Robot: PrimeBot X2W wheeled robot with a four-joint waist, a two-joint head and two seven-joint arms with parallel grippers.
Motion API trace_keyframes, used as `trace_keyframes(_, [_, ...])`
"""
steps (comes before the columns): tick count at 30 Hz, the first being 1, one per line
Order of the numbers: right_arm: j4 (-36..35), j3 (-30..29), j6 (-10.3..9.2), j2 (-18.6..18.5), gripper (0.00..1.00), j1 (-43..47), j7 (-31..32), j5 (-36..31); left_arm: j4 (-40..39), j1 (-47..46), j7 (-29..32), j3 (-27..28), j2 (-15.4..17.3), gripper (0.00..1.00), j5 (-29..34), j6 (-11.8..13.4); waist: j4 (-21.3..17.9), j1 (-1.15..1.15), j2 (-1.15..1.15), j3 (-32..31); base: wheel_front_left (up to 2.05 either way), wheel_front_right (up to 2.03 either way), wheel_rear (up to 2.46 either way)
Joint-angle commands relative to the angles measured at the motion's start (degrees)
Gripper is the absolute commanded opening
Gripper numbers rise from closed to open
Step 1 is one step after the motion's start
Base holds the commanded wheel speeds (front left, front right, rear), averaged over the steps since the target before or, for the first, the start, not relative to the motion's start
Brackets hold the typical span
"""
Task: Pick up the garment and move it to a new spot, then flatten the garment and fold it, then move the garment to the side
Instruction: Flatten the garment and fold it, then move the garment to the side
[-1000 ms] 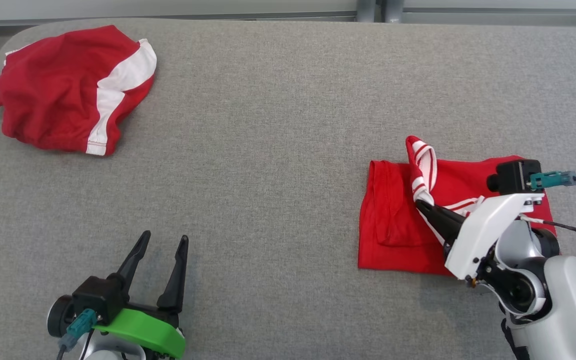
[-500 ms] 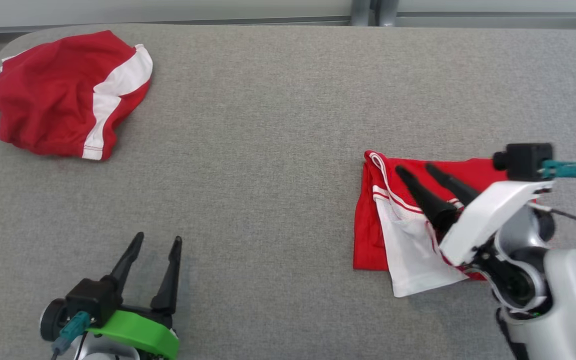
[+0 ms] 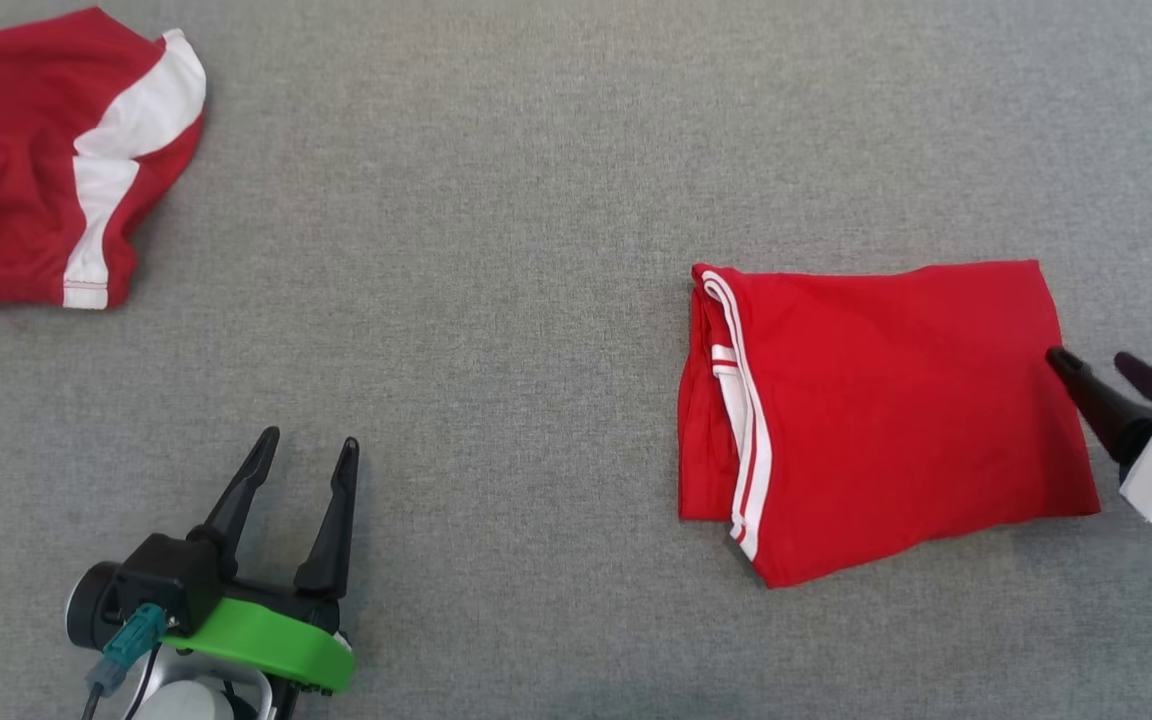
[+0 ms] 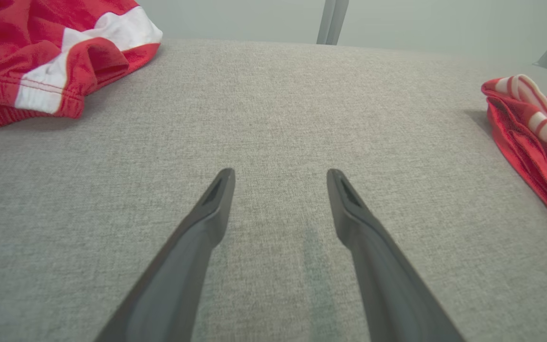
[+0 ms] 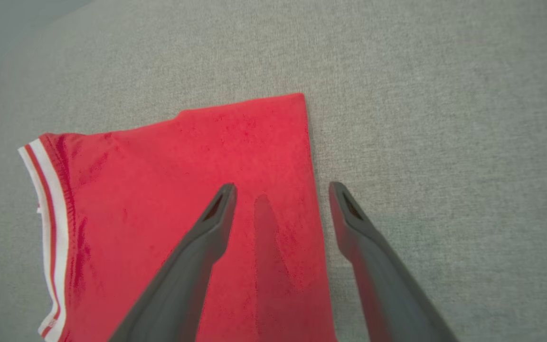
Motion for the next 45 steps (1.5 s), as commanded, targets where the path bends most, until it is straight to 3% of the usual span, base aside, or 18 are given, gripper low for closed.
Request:
trace_keyframes(1, [0.46, 0.31, 0.02, -0.28, 1.00, 0.12, 0.43, 0.03, 0.14, -0.89, -0.15, -0.09, 0.31, 1.00, 0.28, -0.07, -0.20, 0.00, 0.39, 1.92, 0.00, 0.00, 0.00])
trace_keyframes(8, [5.21, 3.37, 0.02, -3.41, 1.00, -1.46, 1.63, -1.65, 0.78, -2.38, -0.16, -0.07, 0.23, 1.00, 0.21, -0.28, 0.82, 0.00, 0.39, 2.80, 0.00, 0.00, 0.00])
trace_keyframes(11, [7.71, 5.43, 0.02, -2.80, 1.00, -2.28, 0.76, -0.47, 0.83, -2.44, -0.16, -0.08, -0.17, 1.00, 0.37, -0.33, 1.09, 0.00, 0.39, 2.59, 0.00, 0.00, 0.00])
trace_keyframes(12, [8.54, 5.86, 0.02, -2.48, 0.46, -2.65, 0.21, 0.51, 0.82, -2.43, -0.16, -0.11, -0.28, 1.00, 0.50, -0.35, 1.11, 0.00, 0.39, 2.39, 0.00, 0.00, 0.00])
trace_keyframes(13, [9.12, 6.26, 0.02, -2.40, 0.00, -2.94, -0.45, 1.23, 0.76, -2.44, -0.16, -0.04, -0.32, 1.00, 0.70, -0.36, 1.02, 0.00, 0.39, 2.15, 0.00, 0.00, 0.00])
trace_keyframes(18, [10.88, 9.02, 0.02, -3.51, 0.00, -4.29, -2.53, 3.38, -0.35, -1.13, -0.16, 1.38, 0.10, 1.00, 1.02, 0.10, -2.51, 0.00, 0.39, 1.31, 0.00, 0.00, 0.00])
trace_keyframes(28, [14.57, 10.53, 0.01, -4.18, 0.00, -7.04, -8.50, 3.40, -4.72, 0.33, 0.79, 2.70, 3.45, 1.00, 2.84, 1.49, -18.16, 0.00, 0.39, 2.77, 0.00, 0.00, 0.00])
trace_keyframes(32, [17.08, 11.51, 0.01, -4.89, 0.00, -7.62, -12.39, 2.55, -6.74, -0.70, 2.29, 1.79, 4.66, 1.00, 3.47, 1.26, -22.19, 0.00, 0.39, 3.43, 0.00, 0.00, 0.00])
trace_keyframes(38, [21.54, 12.33, 0.01, -6.04, 0.00, -11.01, -18.60, 0.74, -8.34, -0.98, 4.07, 1.31, 5.31, 1.00, 3.45, 1.54, -24.09, 0.00, 0.39, 3.51, 0.00, 0.00, 0.00])
trace_keyframes(45, [26.23, 11.79, 0.01, -8.17, 0.00, -16.85, -23.45, -2.56, -9.34, -1.16, 5.17, 0.83, 5.84, 1.00, 3.59, 1.87, -22.19, 0.00, 0.39, 4.22, 0.00, 0.00, 0.00])
